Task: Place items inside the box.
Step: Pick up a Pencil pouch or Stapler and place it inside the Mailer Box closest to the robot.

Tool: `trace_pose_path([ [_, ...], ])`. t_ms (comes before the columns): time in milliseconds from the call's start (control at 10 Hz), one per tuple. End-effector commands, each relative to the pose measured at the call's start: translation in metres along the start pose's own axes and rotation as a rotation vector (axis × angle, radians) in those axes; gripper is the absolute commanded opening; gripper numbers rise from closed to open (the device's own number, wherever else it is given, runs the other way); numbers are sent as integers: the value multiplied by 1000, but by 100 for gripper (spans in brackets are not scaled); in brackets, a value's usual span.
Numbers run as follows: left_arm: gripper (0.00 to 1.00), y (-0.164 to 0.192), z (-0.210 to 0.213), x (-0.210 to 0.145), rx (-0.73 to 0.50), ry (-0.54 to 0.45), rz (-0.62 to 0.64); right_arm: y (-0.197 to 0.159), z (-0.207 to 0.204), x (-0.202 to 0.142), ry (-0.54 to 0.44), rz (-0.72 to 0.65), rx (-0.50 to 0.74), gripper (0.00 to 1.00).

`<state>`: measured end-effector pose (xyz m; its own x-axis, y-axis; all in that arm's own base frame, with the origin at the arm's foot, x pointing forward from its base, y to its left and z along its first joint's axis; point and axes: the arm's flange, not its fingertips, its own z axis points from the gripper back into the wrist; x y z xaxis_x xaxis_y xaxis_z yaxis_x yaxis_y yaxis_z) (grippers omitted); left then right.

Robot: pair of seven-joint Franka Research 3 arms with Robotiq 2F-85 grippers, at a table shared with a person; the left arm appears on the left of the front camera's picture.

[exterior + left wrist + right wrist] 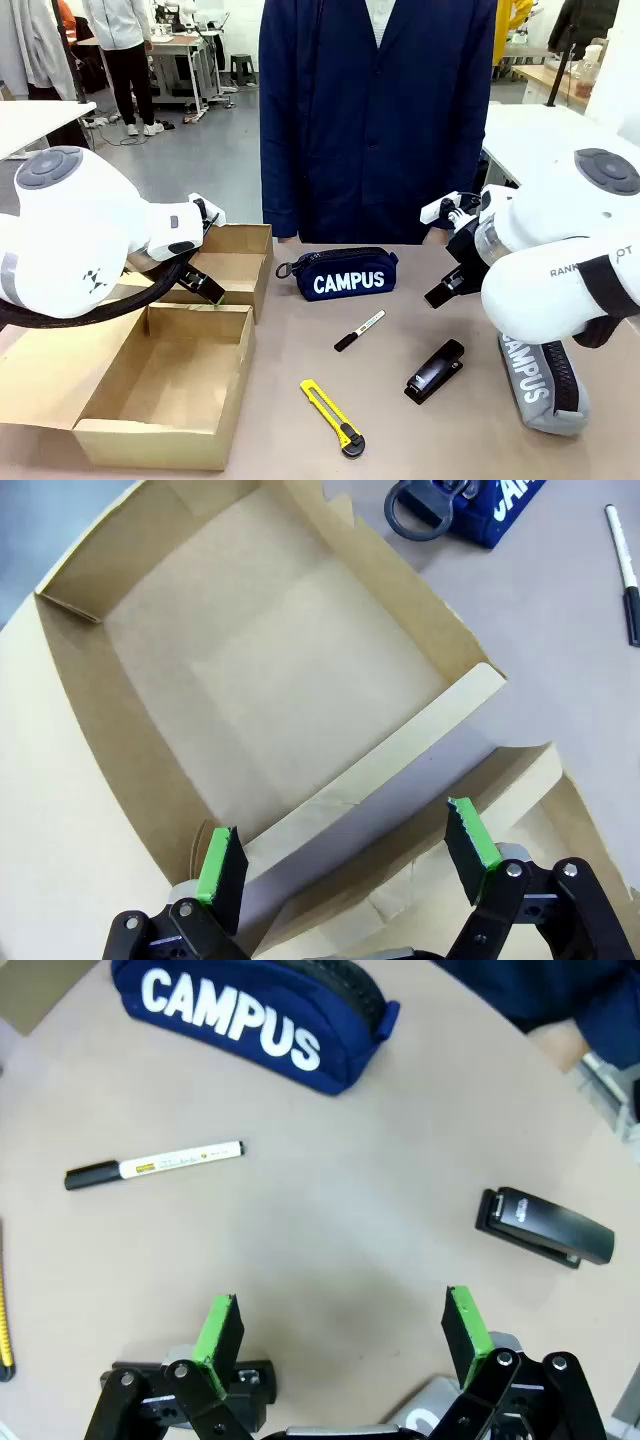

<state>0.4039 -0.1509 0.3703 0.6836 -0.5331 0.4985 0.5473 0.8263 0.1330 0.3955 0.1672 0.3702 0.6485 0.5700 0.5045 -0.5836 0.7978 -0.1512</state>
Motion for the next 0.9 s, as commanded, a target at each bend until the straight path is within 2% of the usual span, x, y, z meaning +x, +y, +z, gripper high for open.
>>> trace_pose_path([
  [0, 100, 0, 0, 0, 0, 0, 0, 0, 0, 0, 0, 0, 0, 100],
  [800, 100, 0, 0, 0, 0, 0, 0, 0, 0, 0, 0, 0, 0, 100],
])
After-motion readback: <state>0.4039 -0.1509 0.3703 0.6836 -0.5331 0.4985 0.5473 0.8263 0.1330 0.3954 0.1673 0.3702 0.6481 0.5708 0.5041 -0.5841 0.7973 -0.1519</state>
